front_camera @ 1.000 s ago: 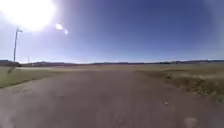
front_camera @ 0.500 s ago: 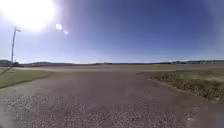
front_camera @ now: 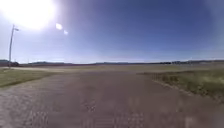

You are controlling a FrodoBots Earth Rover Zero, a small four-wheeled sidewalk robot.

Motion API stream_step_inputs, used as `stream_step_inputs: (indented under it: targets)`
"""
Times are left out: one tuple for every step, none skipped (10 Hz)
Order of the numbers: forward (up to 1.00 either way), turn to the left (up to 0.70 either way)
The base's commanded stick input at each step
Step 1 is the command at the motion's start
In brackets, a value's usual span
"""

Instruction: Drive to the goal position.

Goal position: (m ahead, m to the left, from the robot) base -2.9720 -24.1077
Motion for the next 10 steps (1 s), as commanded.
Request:
stream_step_inputs:
  targets:
    - [1.00, 0.00]
    - [1.00, 0.00]
    - [1.00, 0.00]
    - [1.00, 0.00]
    - [1.00, 0.00]
    - [1.00, 0.00]
    - [1.00, 0.00]
    - [1.00, 0.00]
    - [1.00, 0.00]
    - [1.00, 0.00]
